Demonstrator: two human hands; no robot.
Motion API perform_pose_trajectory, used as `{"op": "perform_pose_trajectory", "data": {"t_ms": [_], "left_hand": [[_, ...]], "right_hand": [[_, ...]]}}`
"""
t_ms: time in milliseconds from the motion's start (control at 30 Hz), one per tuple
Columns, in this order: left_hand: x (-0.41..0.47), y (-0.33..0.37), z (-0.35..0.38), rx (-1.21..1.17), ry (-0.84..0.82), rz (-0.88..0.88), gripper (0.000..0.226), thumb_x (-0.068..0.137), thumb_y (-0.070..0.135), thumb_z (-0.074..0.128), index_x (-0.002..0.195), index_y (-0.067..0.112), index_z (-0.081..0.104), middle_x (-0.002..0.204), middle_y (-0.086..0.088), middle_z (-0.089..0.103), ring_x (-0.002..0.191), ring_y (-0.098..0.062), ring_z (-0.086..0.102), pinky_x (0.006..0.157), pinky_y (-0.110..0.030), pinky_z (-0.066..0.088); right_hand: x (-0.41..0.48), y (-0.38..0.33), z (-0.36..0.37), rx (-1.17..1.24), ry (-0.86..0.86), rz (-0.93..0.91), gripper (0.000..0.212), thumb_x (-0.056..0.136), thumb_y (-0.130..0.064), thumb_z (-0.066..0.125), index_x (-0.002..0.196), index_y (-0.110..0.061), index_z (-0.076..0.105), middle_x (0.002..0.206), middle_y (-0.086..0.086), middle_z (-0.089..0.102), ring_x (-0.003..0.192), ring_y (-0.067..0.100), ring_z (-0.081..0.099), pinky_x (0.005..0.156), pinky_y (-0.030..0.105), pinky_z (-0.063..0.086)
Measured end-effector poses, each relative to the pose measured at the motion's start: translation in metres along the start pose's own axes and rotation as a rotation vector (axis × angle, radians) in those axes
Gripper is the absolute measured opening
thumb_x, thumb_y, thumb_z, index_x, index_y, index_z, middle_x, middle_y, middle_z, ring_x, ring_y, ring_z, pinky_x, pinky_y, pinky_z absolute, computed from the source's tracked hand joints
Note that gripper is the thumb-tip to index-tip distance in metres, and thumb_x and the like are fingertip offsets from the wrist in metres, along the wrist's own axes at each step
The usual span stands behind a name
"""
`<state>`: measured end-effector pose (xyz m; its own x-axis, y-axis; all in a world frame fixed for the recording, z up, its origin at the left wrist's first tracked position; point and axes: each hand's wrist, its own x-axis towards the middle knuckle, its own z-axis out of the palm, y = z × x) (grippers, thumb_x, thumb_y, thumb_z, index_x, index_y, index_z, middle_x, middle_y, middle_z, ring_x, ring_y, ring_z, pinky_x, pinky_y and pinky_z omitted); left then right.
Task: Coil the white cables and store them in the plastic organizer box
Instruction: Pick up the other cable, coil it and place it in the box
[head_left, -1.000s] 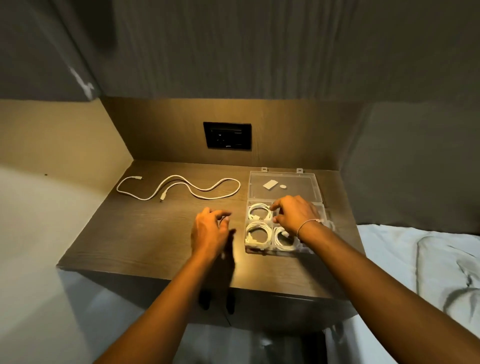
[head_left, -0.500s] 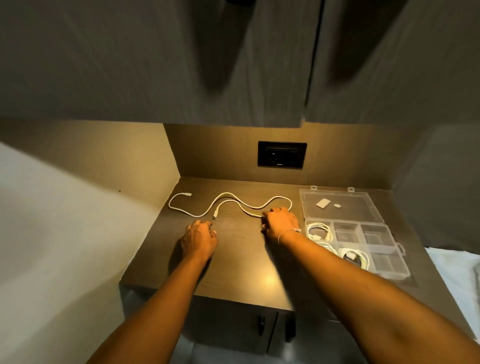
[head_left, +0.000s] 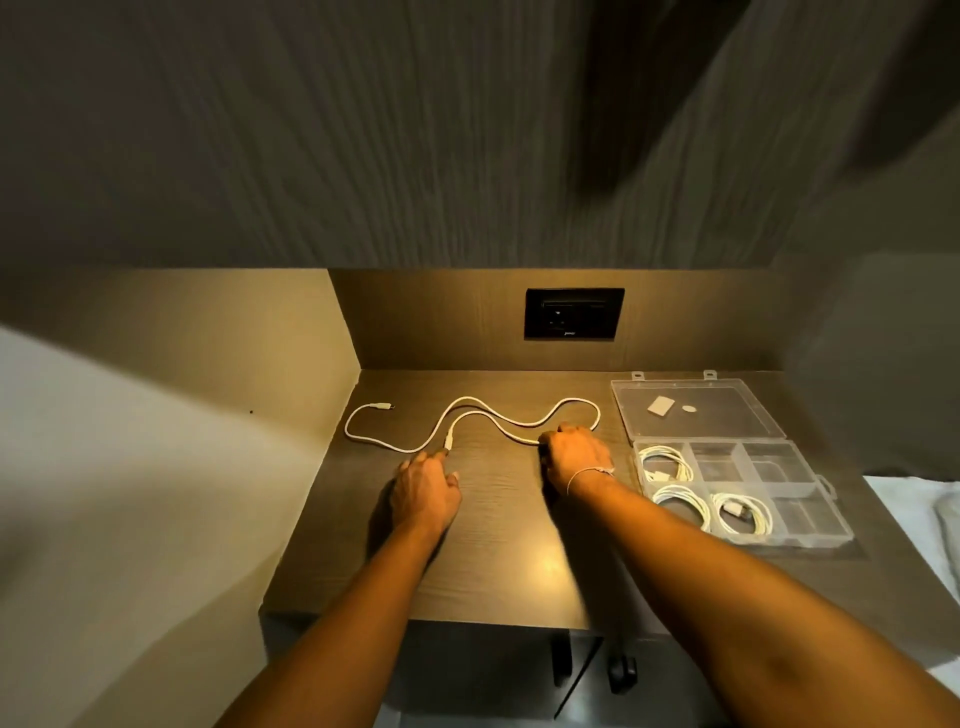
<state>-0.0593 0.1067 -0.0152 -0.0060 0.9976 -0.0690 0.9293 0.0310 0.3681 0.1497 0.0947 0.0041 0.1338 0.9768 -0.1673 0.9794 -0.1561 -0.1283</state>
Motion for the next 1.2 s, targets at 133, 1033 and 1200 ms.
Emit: {"op": "perform_pose_trajectory", "data": {"t_ms": [133, 1033, 1200], "left_hand": [[-0.001, -0.006, -0.005, -0.065, -0.001, 0.028, 0.048, 0.093, 0.033, 0.057, 0.139, 0.023, 0.048, 0.14, -0.005, 0.052, 0.128, -0.026, 0.047, 0.101, -0.041, 0.043], [-0.228, 0.01, -0.085, -0.388, -0.319, 0.359, 0.045, 0.081, 0.065, 0.048, 0.068, 0.025, 0.066, 0.057, 0.007, 0.057, 0.059, -0.012, 0.055, 0.058, -0.031, 0.044], [-0.274, 0.01, -0.119, -0.704, -0.771, 0.125, 0.039, 0.09, 0.053, 0.046, 0.07, 0.024, 0.06, 0.059, -0.003, 0.053, 0.051, -0.018, 0.053, 0.05, -0.027, 0.048]], "right_hand": [[-0.004, -0.007, 0.006, -0.03, 0.094, 0.036, 0.025, 0.094, -0.015, 0.054, 0.115, -0.017, 0.069, 0.118, 0.011, 0.069, 0.112, 0.031, 0.062, 0.088, 0.039, 0.054], [-0.271, 0.108, -0.077, 0.737, 0.226, -0.361, 0.027, 0.081, -0.053, 0.065, 0.084, -0.027, 0.071, 0.074, -0.001, 0.069, 0.067, 0.017, 0.062, 0.063, 0.048, 0.055], [-0.299, 0.133, -0.079, 0.778, 0.476, -0.263, 0.038, 0.077, -0.064, 0.056, 0.085, -0.03, 0.07, 0.078, -0.009, 0.069, 0.071, 0.011, 0.062, 0.058, 0.038, 0.056]]}}
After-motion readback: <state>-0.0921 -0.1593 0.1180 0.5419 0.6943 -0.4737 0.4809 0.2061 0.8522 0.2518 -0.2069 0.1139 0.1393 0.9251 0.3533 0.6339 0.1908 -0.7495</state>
